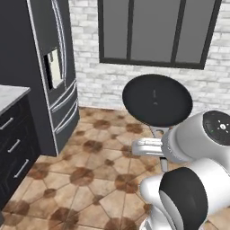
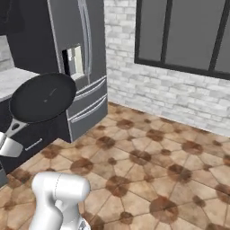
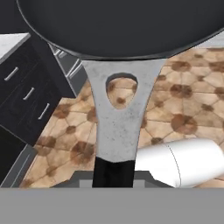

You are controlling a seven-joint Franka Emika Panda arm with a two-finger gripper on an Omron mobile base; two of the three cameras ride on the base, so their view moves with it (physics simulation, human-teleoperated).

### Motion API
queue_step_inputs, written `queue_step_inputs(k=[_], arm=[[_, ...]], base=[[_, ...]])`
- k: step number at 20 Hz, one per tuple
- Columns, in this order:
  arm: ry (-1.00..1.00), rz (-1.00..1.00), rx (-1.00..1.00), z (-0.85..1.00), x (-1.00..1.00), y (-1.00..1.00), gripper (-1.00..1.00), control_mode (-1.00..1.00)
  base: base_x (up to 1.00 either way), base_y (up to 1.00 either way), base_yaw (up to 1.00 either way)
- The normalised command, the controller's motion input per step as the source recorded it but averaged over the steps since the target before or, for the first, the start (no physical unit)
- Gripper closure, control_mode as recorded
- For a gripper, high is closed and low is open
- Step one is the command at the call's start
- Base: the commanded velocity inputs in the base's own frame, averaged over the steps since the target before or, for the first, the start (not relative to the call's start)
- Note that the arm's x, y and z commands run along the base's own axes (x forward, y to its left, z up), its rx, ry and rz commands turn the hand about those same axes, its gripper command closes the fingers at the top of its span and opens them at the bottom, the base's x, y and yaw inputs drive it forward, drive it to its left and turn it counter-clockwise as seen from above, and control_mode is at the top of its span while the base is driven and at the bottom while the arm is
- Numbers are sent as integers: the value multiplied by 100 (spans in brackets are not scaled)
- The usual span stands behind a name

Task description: Move the pot and pan from the stove into the sink.

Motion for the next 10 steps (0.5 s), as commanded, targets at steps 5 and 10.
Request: queue_step_inputs(k=[5,10], arm=[[0,0,0,0,0,0,100,100],[0,0,0,0,0,0,100,100]], base=[[11,0,-41],[10,0,-41]])
